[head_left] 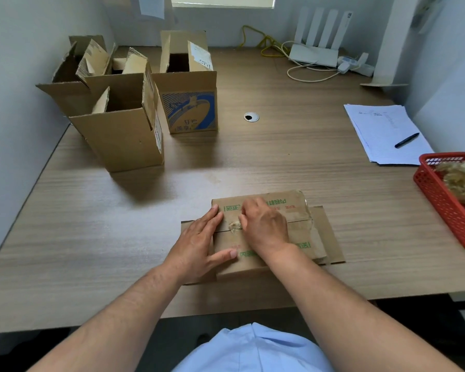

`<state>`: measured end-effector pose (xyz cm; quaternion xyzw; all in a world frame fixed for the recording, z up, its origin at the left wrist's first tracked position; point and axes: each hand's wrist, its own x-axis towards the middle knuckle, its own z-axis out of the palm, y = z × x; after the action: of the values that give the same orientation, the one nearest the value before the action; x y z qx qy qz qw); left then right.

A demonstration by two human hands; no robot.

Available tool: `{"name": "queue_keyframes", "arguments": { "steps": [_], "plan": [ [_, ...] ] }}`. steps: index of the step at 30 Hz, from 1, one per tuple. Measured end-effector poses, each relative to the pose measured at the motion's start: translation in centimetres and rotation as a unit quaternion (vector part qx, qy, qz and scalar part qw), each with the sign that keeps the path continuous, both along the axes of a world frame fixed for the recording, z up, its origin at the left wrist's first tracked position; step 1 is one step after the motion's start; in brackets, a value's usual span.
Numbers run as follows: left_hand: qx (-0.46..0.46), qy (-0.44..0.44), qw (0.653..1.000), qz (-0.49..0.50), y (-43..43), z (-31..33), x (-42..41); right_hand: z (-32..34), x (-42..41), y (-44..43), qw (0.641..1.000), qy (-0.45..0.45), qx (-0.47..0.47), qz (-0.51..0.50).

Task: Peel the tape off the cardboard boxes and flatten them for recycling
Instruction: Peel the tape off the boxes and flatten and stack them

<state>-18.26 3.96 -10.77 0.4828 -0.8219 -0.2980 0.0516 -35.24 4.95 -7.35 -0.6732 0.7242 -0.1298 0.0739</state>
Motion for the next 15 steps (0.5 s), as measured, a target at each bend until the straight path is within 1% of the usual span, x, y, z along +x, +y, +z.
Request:
{"name": "queue_keyframes", "arguments": {
  "steps": [3,7,9,12,14,15],
  "plan": [
    [-0.003,-0.01,1.0,-0.014,-0.2,-0.5,0.2,-0.6,0.9,0.6,0.998,0.036,-0.045,0.026],
    [-0.007,-0.003,1.0,-0.01,-0.2,-0.6,0.0,-0.6,2.0,0.6,0.994,0.098,-0.041,0.014],
    [-0.018,-0.01,1.0,-0.009,-0.3,-0.5,0.0,-0.2,2.6,0.6,0.996,0.092,-0.014,0.011],
    [-0.048,-0.02,0.999,-0.015,-0.5,-0.5,0.0,-0.3,3.0,0.7,0.996,0.089,-0.004,0.022],
    [-0.077,-0.04,0.996,-0.029,-0.7,-0.5,0.0,-0.1,2.7,0.8,0.997,0.074,-0.015,0.017],
    [-0.088,-0.047,0.994,-0.036,-0.8,-0.5,-0.1,-0.1,2.3,0.7,0.998,0.06,-0.02,-0.006]
  ]
}}
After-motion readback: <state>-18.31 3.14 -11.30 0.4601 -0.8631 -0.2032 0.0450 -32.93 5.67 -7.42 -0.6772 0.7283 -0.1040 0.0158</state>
